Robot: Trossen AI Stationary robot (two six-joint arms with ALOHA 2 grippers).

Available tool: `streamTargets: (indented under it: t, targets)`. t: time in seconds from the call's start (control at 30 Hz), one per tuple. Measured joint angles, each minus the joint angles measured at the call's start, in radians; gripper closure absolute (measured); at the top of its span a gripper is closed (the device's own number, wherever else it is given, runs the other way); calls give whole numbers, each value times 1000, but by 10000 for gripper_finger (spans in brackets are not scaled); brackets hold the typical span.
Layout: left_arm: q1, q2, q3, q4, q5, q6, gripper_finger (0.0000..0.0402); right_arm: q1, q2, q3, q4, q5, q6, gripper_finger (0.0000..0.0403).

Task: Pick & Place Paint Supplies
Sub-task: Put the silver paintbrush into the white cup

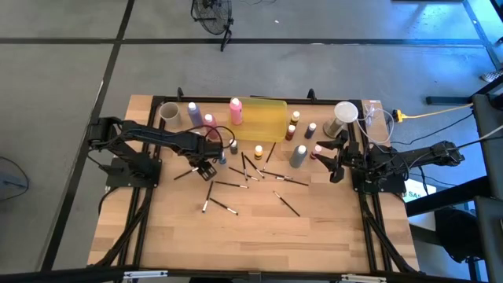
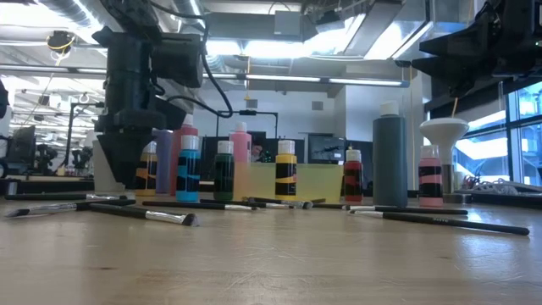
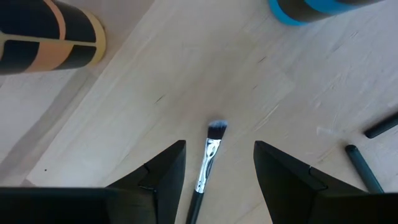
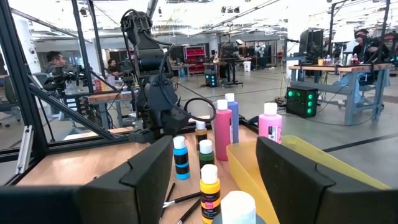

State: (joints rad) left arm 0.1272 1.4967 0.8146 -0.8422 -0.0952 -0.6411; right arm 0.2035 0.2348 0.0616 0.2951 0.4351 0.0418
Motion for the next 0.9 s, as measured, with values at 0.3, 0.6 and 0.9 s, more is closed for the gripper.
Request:
streamTargets:
  t: [0.3,0.6,0.9]
  targets:
    - [0,0,-2,5,0,-27,217,0,0,0,0,-2,0,170]
    - [13,-1,-75,88,45,-37,217,0,0,0,0,-2,0,170]
    - [13,1,-75,94,42,-29,217,0,0,0,0,-2,0,170]
